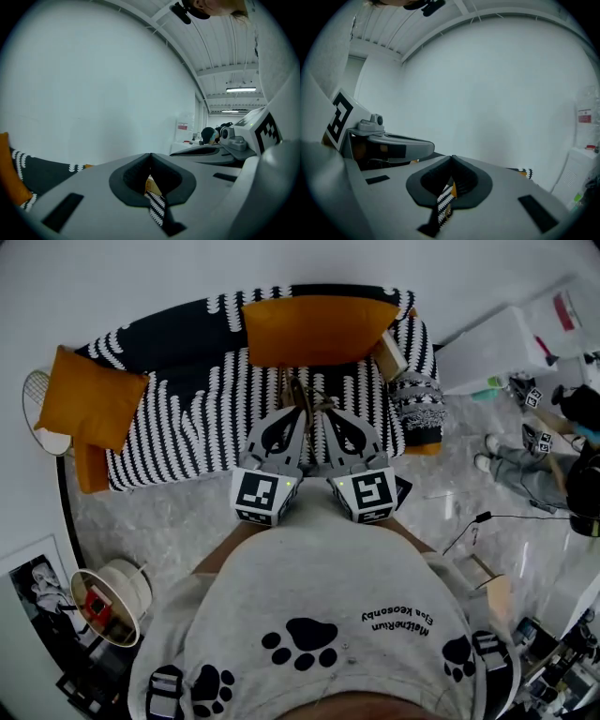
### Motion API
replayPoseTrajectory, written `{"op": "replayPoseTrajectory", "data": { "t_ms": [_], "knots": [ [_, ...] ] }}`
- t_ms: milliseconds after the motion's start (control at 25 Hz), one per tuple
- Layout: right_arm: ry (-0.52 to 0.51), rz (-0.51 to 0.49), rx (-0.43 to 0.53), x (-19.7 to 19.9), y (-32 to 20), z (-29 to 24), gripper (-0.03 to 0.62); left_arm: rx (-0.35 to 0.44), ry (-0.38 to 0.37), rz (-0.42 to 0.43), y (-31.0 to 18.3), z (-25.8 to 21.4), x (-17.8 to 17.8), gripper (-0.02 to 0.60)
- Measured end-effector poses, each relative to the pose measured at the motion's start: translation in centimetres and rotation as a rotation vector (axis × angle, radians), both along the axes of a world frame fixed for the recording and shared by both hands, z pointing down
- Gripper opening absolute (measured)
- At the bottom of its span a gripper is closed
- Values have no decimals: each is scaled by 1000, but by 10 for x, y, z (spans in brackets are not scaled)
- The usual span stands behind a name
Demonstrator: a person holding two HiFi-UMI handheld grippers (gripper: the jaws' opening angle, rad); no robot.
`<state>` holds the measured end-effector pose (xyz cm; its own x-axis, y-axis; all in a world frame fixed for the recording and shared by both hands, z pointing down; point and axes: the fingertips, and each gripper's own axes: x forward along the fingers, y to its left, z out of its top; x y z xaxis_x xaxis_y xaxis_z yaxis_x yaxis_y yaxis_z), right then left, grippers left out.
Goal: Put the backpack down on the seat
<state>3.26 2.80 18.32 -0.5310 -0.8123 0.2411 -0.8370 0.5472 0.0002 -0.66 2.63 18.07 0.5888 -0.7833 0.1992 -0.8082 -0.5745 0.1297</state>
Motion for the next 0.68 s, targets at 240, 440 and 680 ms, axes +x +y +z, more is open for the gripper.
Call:
{"op": "replayPoseTrajectory", "data": {
  "t_ms": [240,440,680],
  "knots": [
    [-10,-5,9,0,1,0,32,1,-2,3,2,-1,2,20],
    [-10,-10,8,0,1,2,32,5,-10,12,4,-1,4,20],
    [-7,-6,21,-3,-1,2,32,21,-10,12,1,-1,1,20]
  ]
}}
